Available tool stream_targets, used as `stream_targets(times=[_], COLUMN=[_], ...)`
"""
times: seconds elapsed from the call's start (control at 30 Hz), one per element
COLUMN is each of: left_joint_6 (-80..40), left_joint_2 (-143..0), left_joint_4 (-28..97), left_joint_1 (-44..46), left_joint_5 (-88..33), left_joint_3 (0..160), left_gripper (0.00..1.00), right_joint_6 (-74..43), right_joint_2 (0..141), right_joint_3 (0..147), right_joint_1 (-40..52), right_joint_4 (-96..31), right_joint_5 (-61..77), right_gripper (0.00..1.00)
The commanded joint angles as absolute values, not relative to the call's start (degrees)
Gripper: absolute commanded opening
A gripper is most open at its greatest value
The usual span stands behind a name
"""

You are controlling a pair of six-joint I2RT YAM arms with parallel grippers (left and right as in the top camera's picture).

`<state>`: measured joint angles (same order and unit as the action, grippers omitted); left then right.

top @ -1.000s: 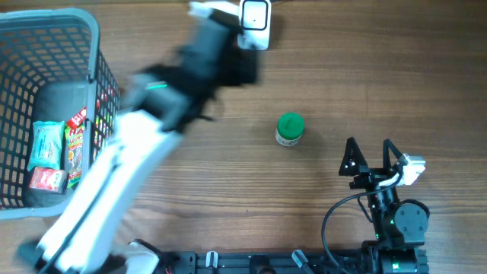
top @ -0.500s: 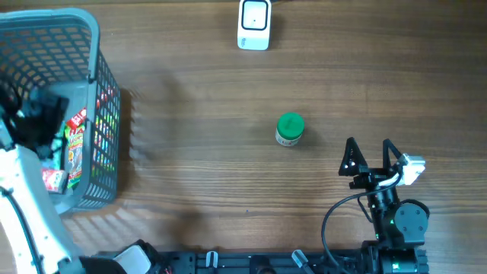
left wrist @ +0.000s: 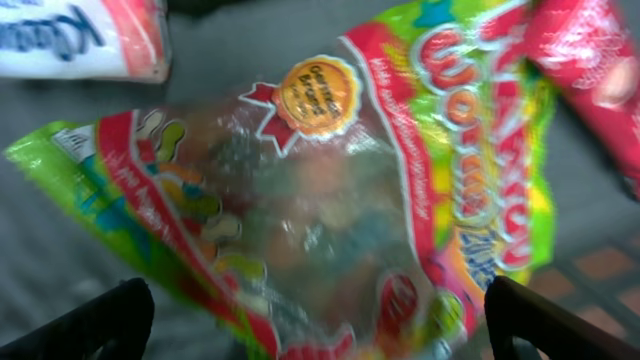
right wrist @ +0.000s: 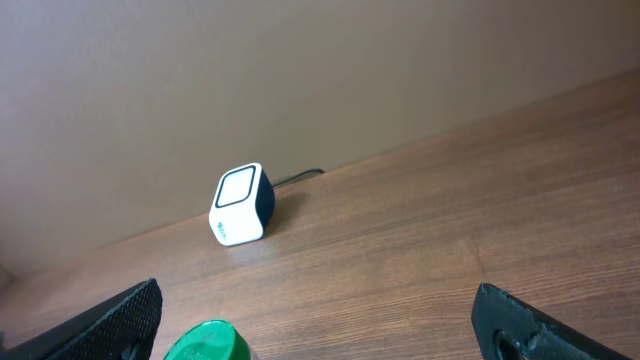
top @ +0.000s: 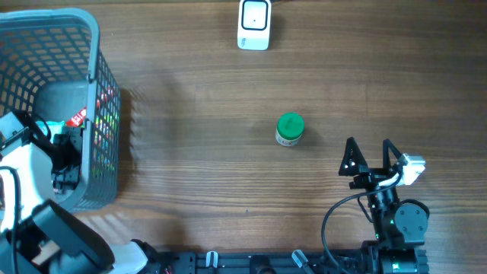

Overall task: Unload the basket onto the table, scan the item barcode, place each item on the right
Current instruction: 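Reach the left gripper into the basket and grasp the Haribo bag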

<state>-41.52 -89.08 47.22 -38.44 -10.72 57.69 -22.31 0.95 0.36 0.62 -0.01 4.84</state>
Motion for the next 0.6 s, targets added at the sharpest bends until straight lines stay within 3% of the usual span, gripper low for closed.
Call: stream_targets(times=[0.0,0.23,0.27,0.3,0.37,0.4,0.57], left_joint_6=[-42.92,-44.07,-44.4,-44.42,-44.42,-44.42,-44.42], left_joint_2=[-94.96,-98.15,-98.15,-98.15,-98.15,-98.04,-94.85], left_joint_4=[44.29,43.38,43.46,43.44,42.76,42.61,47.83], left_joint_1=[-38.85,-38.85,-38.85,-38.85,-38.85,-38.85,-38.85], left_joint_5=[-16.36,-19.55,-19.79,-19.99,-20.1,-20.12,-24.01], left_joint_3=[57.1,57.1,57.1,57.1,57.1,57.25,65.08], left_gripper=[1.0,1.0,0.93,0.75,0.09,0.04,0.04], right_joint_6=[-22.68,-22.65,-22.65,-22.65,-22.65,-22.63,-22.65], right_joint_2=[1.02,1.02,1.02,1.02,1.02,1.02,1.02], right_joint_3=[0.32,0.3,0.32,0.32,0.3,0.3,0.32], right_joint_1=[0.8,0.8,0.8,0.8,0.8,0.8,0.8], right_joint_4=[0.14,0.14,0.14,0.14,0.14,0.14,0.14], right_joint_5=[4.27,4.25,4.27,4.27,4.27,4.25,4.27], right_gripper=[1.0,1.0,1.0,1.0,1.0,1.0,1.0])
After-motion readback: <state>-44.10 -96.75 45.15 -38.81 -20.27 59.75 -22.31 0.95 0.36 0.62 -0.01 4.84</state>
